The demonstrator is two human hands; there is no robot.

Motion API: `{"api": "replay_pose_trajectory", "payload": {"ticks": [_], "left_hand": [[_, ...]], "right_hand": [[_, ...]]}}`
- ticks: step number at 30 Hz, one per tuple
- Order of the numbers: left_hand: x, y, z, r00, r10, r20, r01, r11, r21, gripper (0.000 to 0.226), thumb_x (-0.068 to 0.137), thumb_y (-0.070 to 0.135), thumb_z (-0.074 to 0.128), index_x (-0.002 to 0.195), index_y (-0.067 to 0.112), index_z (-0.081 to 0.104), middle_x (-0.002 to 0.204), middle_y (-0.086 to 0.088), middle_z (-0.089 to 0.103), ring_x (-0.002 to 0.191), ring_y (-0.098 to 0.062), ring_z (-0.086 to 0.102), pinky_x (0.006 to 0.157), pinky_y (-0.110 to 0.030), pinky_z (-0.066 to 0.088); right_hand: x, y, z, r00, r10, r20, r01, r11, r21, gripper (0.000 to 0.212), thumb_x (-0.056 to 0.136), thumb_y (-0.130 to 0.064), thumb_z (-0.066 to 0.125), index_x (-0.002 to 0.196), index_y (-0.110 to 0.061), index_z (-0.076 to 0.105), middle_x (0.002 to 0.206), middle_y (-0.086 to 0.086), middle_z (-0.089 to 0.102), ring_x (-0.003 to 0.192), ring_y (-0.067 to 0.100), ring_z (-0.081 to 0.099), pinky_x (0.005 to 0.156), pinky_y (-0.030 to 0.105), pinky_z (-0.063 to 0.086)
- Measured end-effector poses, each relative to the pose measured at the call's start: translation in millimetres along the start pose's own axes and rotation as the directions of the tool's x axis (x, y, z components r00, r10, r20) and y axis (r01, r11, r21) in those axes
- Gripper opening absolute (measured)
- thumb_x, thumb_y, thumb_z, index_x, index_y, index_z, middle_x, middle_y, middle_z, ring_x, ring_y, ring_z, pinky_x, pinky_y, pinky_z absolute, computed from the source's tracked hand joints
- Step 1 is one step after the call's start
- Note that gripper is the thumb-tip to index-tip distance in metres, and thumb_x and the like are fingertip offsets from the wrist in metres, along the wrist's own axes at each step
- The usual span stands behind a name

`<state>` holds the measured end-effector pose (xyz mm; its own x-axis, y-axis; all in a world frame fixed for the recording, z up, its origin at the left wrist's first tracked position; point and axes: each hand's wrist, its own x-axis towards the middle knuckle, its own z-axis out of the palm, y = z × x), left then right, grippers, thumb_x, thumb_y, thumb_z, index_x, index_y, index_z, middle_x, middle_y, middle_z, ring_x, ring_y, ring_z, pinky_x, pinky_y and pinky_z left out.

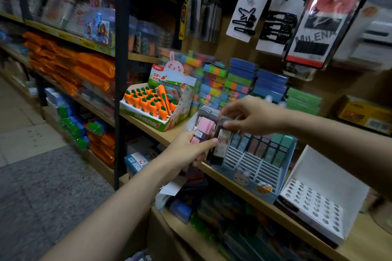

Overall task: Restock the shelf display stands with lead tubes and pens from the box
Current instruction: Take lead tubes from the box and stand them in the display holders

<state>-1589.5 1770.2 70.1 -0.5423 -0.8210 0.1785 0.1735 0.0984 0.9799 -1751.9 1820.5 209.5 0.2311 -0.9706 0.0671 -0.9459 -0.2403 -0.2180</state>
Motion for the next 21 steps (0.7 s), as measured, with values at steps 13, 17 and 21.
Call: {"api": "replay_pose_trajectory", "payload": {"ticks": [13,17,21], "left_hand": [[10.3,9.0,-17.8,0.931,-0.323,-0.168,0.235,0.885,-0.401,0.002,0.09,0.01,0.049,0.088,0.011,0.05,0.059,0.002,0.046,0.046,-0.009,0.038,0.043,-0.021,0.035],[9.4,15.3,-15.4,0.943,-0.28,-0.182,0.189,0.896,-0.401,0.016,0.088,-0.004,0.043,0.093,0.008,0.051,0.068,-0.004,0.052,0.055,-0.013,0.044,0.054,-0.026,0.04],[7.4,16.4,-11.9,0.968,-0.228,-0.109,0.182,0.928,-0.324,0.018,0.094,-0.005,0.039,0.099,0.007,0.051,0.077,-0.008,0.061,0.071,-0.019,0.051,0.064,-0.031,0.044]], "right_hand": [[56.8,36.5,6.9,0.879,0.304,-0.366,-0.348,0.936,-0.058,0.024,0.096,-0.022,0.054,0.107,-0.006,0.067,0.097,0.014,0.069,0.079,0.024,0.059,0.069,0.034,0.049],[63.1,41.4,19.1,0.898,0.28,-0.339,-0.338,0.933,-0.125,0.024,0.097,-0.02,0.054,0.111,-0.007,0.067,0.105,0.016,0.069,0.089,0.029,0.062,0.072,0.033,0.049],[67.3,42.6,29.5,0.908,0.273,-0.318,-0.327,0.936,-0.13,0.024,0.093,-0.02,0.062,0.112,-0.006,0.07,0.108,0.013,0.071,0.093,0.025,0.066,0.077,0.033,0.054]]}}
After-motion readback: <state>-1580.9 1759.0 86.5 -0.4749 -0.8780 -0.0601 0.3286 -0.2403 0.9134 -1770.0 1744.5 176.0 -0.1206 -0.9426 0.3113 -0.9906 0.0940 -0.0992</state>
